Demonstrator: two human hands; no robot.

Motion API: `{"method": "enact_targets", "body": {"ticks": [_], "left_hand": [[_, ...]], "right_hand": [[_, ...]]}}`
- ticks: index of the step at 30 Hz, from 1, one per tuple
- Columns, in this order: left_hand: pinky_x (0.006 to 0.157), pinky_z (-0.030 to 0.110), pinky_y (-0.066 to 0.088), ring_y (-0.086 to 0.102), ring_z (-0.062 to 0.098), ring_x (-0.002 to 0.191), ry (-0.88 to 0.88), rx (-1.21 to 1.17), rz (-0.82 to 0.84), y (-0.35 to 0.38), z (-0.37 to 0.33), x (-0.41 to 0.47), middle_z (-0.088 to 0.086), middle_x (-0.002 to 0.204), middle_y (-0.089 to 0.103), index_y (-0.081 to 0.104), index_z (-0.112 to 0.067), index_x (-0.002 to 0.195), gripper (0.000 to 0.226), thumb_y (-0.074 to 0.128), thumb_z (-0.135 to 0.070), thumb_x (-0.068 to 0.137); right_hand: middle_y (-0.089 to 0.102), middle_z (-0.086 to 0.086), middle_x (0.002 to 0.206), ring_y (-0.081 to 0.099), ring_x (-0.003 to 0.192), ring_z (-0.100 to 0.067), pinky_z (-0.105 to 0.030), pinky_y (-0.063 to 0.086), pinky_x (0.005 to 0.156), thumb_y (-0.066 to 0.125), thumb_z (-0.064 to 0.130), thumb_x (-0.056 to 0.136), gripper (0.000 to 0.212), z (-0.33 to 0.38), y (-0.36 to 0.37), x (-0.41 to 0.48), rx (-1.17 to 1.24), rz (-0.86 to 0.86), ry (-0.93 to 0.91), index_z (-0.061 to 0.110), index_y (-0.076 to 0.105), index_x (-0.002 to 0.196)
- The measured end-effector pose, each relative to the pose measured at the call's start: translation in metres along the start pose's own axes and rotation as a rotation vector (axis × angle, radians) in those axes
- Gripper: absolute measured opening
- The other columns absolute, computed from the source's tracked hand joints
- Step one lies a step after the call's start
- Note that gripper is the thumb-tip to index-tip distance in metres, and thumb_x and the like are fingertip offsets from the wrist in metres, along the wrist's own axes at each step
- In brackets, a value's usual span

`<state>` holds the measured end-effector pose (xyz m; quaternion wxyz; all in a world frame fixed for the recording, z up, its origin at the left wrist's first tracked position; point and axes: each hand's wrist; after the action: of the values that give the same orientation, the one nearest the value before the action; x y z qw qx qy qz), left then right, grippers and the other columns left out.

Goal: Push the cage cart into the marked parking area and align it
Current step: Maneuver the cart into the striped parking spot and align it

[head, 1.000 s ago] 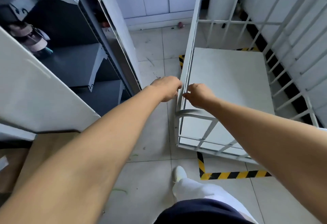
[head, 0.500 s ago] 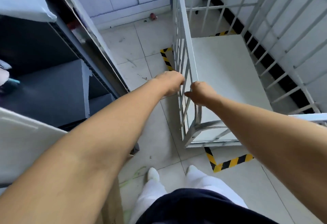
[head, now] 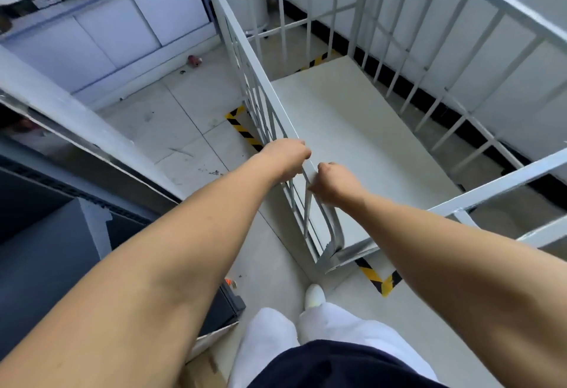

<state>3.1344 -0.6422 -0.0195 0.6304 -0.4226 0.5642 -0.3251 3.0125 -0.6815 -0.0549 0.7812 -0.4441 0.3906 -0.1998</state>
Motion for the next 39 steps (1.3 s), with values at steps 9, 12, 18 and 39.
{"method": "enact_targets", "body": {"ticks": [9,12,18,39], "left_hand": [[0.098,0.039,0.045,0.052,0.030,0.123,0.139,0.114,0.047,-0.025,0.009,0.053,0.011,0.133,0.053,0.051,-0.008,0.133,0.038,0.053,-0.021,0.097],[0.099,0.037,0.044,0.051,0.030,0.124,0.202,0.165,0.084,-0.034,0.017,0.072,0.009,0.133,0.053,0.051,-0.010,0.135,0.041,0.056,-0.022,0.096],[0.092,0.036,0.051,0.058,0.030,0.116,0.302,0.339,0.326,-0.027,0.048,0.112,0.006,0.127,0.059,0.058,-0.014,0.127,0.043,0.064,-0.017,0.085],[0.062,0.024,0.035,0.053,0.025,0.075,0.472,0.391,0.267,-0.031,0.058,0.128,0.005,0.098,0.072,0.073,-0.016,0.091,0.026,0.057,0.000,0.079]], "right_hand": [[0.065,-0.018,0.112,0.060,0.106,-0.034,-0.032,0.041,0.072,0.055,0.033,0.094,0.034,-0.015,-0.020,0.036,0.049,0.037,0.098,0.002,0.056,0.108],[0.064,-0.017,0.118,0.059,0.110,-0.033,-0.034,0.048,0.082,0.054,0.038,0.094,0.042,-0.016,-0.032,0.050,0.078,0.030,0.128,0.003,0.055,0.117],[0.061,-0.014,0.128,0.057,0.118,-0.031,-0.035,0.048,0.097,0.059,0.047,0.089,0.058,0.004,-0.022,0.076,0.120,0.222,0.140,0.006,0.053,0.129],[0.052,-0.008,0.080,0.050,0.075,-0.027,-0.027,0.037,0.065,0.062,0.022,0.086,0.011,0.026,-0.020,0.085,0.105,0.210,0.139,0.011,0.060,0.089]]}}
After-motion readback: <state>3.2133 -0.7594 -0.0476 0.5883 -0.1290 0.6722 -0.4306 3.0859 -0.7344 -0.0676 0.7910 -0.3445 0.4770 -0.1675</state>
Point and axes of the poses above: each hand's wrist, its own x-axis towards the middle knuckle, its own y-axis out of the palm, z = x × y
